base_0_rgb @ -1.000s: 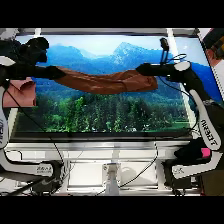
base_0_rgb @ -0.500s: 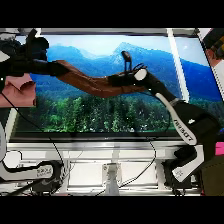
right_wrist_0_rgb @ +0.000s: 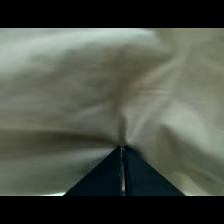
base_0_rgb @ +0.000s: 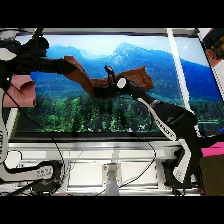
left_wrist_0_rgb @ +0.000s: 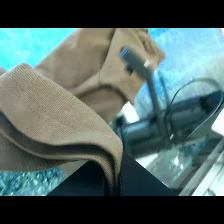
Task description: Fold the clothes and pants, and hang the long-sleeved shirts on hangers.
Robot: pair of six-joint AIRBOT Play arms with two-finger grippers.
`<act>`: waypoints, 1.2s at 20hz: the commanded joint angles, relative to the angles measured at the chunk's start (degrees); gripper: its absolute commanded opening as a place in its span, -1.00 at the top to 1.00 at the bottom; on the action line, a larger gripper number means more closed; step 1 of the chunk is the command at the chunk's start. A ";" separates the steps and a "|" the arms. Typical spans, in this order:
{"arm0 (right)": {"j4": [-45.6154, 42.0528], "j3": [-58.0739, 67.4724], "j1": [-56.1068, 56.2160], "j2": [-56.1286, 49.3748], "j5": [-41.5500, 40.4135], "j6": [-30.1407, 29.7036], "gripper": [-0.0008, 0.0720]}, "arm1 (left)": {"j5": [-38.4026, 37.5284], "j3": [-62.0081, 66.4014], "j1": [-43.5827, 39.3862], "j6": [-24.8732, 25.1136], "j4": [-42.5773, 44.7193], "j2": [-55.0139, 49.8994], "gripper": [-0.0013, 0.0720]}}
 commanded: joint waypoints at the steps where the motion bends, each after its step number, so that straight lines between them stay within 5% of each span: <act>1: 0.33 0.50 1.01 -1.42 0.24 1.68 0.93 | 3.04 0.02 -0.87 0.07 -0.59 -0.13 0.91; 9: -11.45 5.31 -9.05 4.13 10.54 1.64 0.93 | 6.56 0.02 -11.06 0.09 -0.55 -5.14 0.91; 19: -15.30 5.42 -29.29 16.37 15.41 1.66 0.93 | 40.85 0.07 -32.24 0.24 -0.72 -11.30 0.91; 24: -16.44 5.40 -32.85 17.33 18.67 1.62 0.93 | 51.84 0.09 -39.71 0.02 -1.77 -15.43 0.91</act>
